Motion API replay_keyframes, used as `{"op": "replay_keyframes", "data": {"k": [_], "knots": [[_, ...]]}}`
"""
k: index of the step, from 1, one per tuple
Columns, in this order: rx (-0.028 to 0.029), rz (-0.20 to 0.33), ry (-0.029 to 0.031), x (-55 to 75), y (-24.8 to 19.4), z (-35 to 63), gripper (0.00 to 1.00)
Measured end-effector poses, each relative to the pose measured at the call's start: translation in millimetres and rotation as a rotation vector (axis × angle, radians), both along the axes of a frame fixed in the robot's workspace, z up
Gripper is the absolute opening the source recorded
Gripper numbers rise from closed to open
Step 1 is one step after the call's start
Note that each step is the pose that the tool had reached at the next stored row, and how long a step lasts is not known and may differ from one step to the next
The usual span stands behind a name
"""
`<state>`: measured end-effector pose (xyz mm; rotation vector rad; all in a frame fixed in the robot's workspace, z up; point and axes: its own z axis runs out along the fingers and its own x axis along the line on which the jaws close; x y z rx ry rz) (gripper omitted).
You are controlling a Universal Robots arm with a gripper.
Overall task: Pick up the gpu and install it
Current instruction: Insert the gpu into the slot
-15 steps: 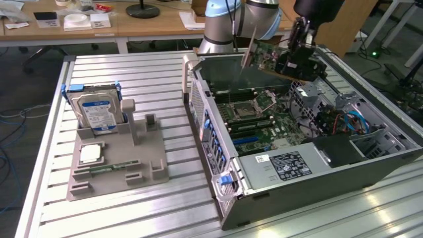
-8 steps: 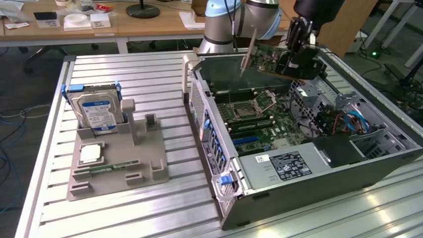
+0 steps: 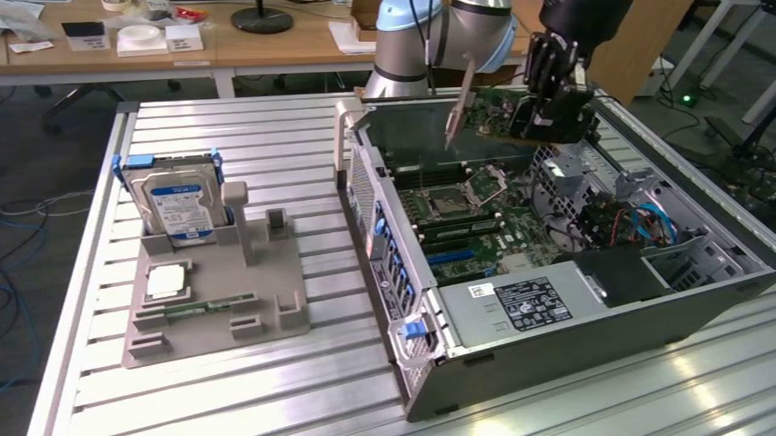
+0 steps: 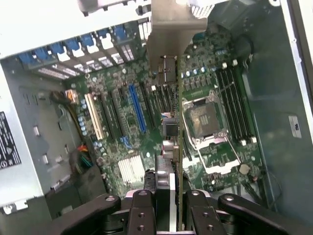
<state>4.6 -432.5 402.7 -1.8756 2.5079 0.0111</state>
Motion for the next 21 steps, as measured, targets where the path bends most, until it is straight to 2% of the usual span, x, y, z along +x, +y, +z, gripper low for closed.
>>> {"op": "replay_keyframes", "data": {"k": [1,2,5,11,14,17,21], "knots": [[-0.0001,0.004,-0.006,0.0,0.0,-0.6,0.28],[-0.0001,0.013,-0.0073,0.1,0.0,-1.3,0.28],[0.0037,0.048,-0.008,0.0,0.0,-3.4,0.28],[0.0042,0.141,-0.0128,0.0,0.0,-7.2,0.28],[0.0004,0.158,-0.0181,-0.1,-0.1,-8.4,0.28],[-0.0076,0.167,-0.0215,0.0,-0.1,-10.0,0.28],[-0.0082,0.176,-0.0215,-0.1,-0.2,-10.2,0.28]]}}
